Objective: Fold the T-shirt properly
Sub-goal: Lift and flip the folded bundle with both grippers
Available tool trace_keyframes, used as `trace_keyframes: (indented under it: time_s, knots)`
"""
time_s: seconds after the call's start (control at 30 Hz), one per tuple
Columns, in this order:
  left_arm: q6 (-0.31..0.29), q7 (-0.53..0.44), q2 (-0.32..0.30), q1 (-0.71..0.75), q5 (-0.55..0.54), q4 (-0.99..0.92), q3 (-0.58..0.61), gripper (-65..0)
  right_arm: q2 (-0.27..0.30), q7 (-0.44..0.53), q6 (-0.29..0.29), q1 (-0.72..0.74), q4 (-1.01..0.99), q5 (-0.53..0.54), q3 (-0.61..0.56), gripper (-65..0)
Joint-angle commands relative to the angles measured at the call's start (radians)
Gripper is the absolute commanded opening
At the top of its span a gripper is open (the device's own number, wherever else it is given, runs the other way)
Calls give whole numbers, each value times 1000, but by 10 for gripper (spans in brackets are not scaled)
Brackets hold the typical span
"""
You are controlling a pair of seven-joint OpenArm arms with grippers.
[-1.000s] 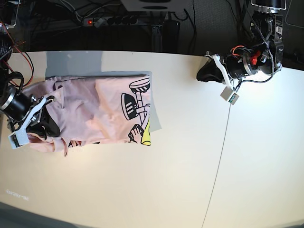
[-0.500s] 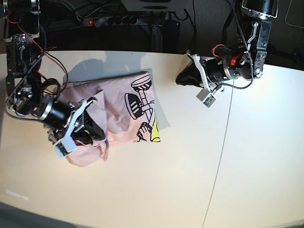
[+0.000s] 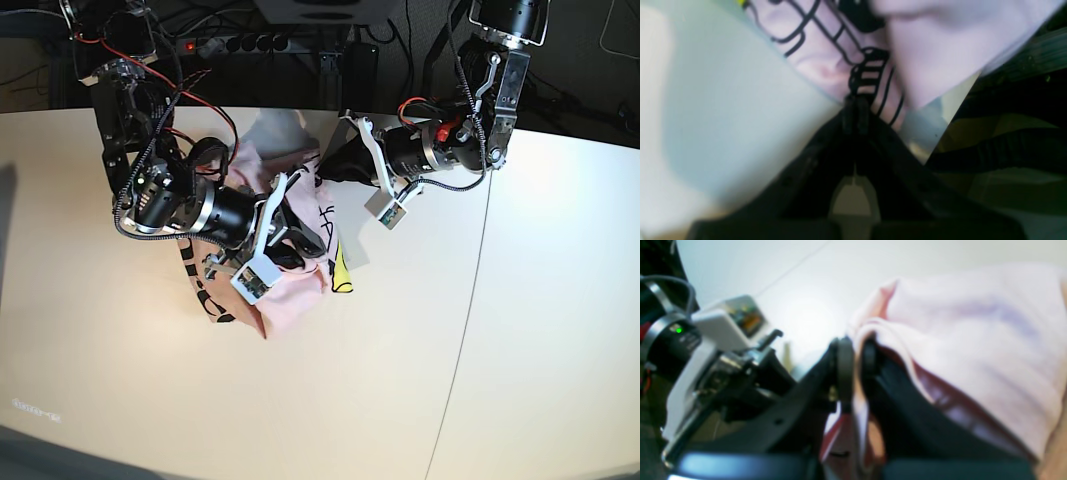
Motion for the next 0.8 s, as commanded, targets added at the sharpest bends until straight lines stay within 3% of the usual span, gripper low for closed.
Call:
trace_keyframes:
  time_s: [0.0, 0.23, 0.43, 0.5, 0.57, 0.77]
  knots:
    - [11, 49, -3, 4, 48, 0, 1, -650, -10, 31, 14, 15, 12, 13, 0, -650]
    - [11, 57, -3, 5, 41, 0, 0, -650, -51, 95, 15, 16, -58, -11, 0, -650]
    - [11, 80, -3, 5, -13, 0, 0, -650, -84, 95, 15, 16, -102, -6, 0, -650]
    - [11, 84, -3, 4, -18, 0, 0, -650, -97, 94, 15, 16, -117, 11, -7, -515]
    - [11, 94, -4, 4, -18, 2, 0, -650, -110, 95, 16, 16, -126, 25, -20, -426]
    - [6, 169, -5, 5, -70, 36, -57, -650, -168, 94, 16, 18, -126, 35, -64, -412]
